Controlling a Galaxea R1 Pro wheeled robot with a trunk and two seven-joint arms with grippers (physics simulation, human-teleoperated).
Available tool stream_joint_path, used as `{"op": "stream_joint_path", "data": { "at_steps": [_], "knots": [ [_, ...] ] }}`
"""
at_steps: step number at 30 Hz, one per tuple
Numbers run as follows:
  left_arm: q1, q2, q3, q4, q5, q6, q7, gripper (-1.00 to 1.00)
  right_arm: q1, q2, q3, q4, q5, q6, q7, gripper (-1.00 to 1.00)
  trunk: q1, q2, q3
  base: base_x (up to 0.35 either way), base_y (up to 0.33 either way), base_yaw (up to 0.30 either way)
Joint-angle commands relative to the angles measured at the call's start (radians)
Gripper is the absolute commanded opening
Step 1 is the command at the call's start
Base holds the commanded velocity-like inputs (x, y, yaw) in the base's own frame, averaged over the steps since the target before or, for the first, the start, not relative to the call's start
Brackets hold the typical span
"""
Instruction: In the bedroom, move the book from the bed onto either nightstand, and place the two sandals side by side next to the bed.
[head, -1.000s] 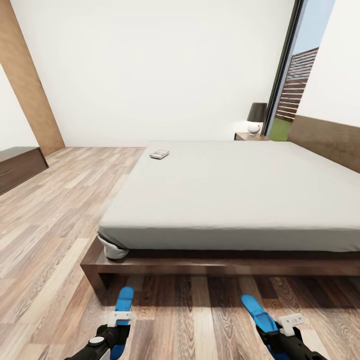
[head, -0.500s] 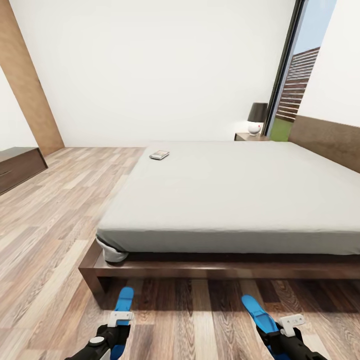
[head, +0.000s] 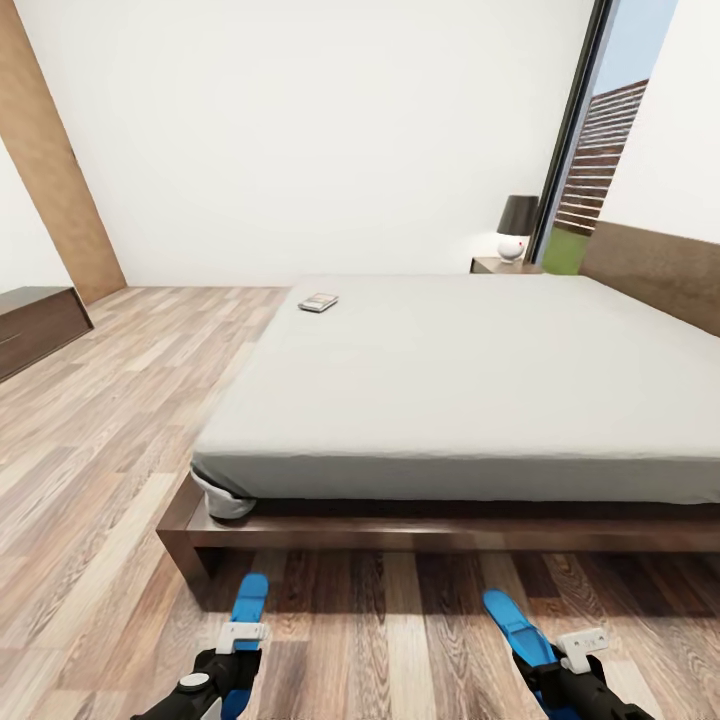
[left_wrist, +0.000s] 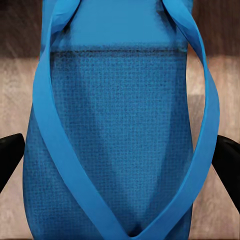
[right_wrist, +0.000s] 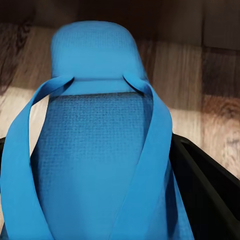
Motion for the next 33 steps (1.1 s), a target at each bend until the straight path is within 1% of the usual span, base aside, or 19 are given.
{"op": "stream_joint_path", "data": {
  "at_steps": [1,3,10,13,14,19,21,25,33],
  "knots": [
    [0.0,0.0,-0.008,-0.001,0.009,-0.002,0.005,-1.0,0.0,0.001,-0.003,-0.002,0.007,0.005,0.006,-1.0,0.0,0.0,-0.001,0.0,0.0,0.0],
    [-0.001,-0.001,-0.008,-0.004,0.009,-0.002,0.004,-1.0,0.0,0.001,-0.003,-0.002,0.007,0.005,0.006,-1.0,0.0,0.0,-0.001,0.0,0.0,0.0],
    [-0.002,0.002,-0.008,-0.073,0.009,0.001,0.003,-1.0,0.0,-0.003,-0.003,-0.001,0.007,0.005,0.006,-1.0,0.0,0.0,-0.001,0.0,0.0,0.0],
    [-0.002,0.003,-0.007,-0.087,0.008,0.001,0.003,-1.0,0.0,-0.004,-0.003,-0.001,0.006,0.004,0.006,-1.0,0.0,0.0,-0.001,0.0,0.0,0.0],
    [-0.002,0.003,-0.007,-0.089,0.006,0.001,0.003,-1.0,0.0,-0.004,-0.003,0.0,0.007,0.004,0.006,-1.0,0.0,-0.001,-0.005,0.0,0.0,0.0],
    [-0.001,0.004,-0.003,-0.096,-0.045,-0.002,0.004,-1.0,0.0,-0.004,-0.003,-0.001,0.005,0.003,0.006,-1.0,0.002,-0.002,-0.024,0.0,0.0,0.0],
    [-0.001,0.004,-0.004,-0.096,-0.051,-0.002,0.004,-1.0,0.0,-0.004,-0.003,-0.001,0.005,0.003,0.007,-1.0,0.002,-0.002,-0.024,0.0,0.0,0.0],
    [0.0,0.002,-0.006,-0.096,-0.056,-0.002,0.005,-1.0,0.0,-0.004,-0.003,-0.001,0.005,0.003,0.007,-1.0,0.002,-0.002,-0.024,0.0,0.0,0.0],
    [-0.001,0.004,-0.003,-0.097,-0.058,-0.002,0.005,-1.0,0.0,-0.004,-0.003,0.0,0.005,0.003,0.007,-1.0,0.006,-0.004,-0.055,0.0,0.0,0.0]
  ]
}}
